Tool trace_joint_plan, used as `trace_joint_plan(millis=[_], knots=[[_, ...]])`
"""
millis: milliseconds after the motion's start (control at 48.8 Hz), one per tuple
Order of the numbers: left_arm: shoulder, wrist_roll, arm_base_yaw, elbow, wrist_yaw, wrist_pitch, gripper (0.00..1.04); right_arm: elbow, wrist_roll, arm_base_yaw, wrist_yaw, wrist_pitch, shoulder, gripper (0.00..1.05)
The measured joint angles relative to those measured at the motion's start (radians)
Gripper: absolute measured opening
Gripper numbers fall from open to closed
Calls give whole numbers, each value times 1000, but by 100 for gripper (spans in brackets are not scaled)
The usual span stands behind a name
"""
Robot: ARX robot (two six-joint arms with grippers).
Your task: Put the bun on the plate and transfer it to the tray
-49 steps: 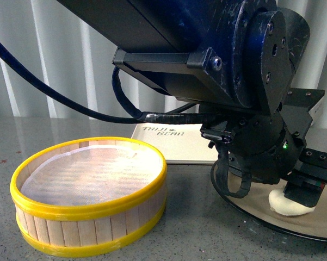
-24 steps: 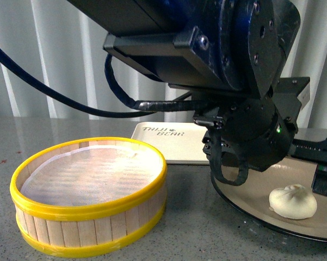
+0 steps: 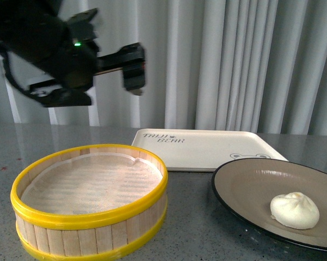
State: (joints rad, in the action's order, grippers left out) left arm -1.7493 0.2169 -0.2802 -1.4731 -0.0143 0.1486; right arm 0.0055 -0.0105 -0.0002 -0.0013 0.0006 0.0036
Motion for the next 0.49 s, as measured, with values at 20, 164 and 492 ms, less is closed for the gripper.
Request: trace_joint_plan(millis=[20, 164, 492], knots=[[8, 5, 8, 10, 6, 0, 98, 0, 0, 0, 0, 0, 0, 96], [37, 21, 19, 30, 12, -9, 98, 0, 0, 0, 0, 0, 0, 96], [287, -187, 63, 621, 220, -790, 50, 0, 0, 0, 1, 0, 0, 96]])
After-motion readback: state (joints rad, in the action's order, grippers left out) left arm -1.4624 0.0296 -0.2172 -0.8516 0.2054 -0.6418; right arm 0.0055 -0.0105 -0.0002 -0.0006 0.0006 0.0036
